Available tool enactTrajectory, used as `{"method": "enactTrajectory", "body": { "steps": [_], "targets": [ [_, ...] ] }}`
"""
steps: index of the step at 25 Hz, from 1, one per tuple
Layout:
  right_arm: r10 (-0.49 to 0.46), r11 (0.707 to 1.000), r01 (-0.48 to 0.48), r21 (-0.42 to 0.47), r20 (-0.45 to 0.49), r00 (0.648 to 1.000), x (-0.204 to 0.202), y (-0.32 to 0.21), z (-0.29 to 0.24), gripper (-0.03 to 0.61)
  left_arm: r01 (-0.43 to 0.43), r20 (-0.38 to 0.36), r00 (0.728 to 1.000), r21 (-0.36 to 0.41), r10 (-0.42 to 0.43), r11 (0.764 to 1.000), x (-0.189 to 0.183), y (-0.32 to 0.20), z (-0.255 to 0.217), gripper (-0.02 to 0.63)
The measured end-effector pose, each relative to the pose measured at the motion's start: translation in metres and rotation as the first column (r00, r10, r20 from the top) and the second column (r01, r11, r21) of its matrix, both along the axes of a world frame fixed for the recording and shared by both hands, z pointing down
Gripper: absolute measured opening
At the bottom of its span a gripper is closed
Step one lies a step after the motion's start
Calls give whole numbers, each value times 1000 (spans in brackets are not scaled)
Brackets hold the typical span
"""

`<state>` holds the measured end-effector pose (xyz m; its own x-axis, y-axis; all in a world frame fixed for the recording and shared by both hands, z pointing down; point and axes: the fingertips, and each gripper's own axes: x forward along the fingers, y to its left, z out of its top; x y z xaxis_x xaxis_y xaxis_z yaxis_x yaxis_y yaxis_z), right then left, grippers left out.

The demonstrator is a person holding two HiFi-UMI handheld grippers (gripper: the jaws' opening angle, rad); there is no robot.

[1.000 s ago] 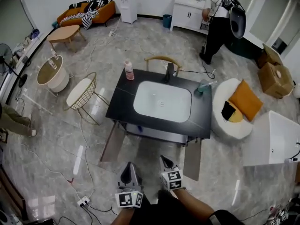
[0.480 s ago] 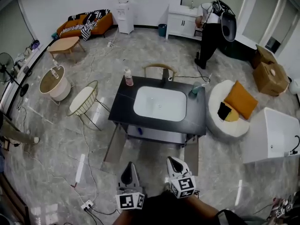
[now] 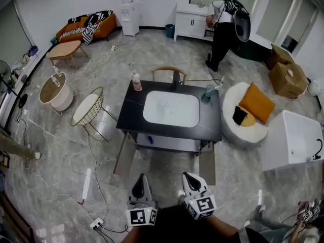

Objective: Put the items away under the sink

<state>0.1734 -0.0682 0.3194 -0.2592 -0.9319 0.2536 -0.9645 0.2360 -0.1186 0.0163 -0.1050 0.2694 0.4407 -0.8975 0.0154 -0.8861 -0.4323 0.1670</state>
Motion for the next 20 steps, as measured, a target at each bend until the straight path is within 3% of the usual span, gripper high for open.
{"method": "enactTrajectory", "body": {
  "steps": [20],
  "targets": [
    [3,999,-3,33,-20,1000,-5,4,-11,11,-20,-10,1000,-5,20,1000,-2,5,1,12]
  ]
}}
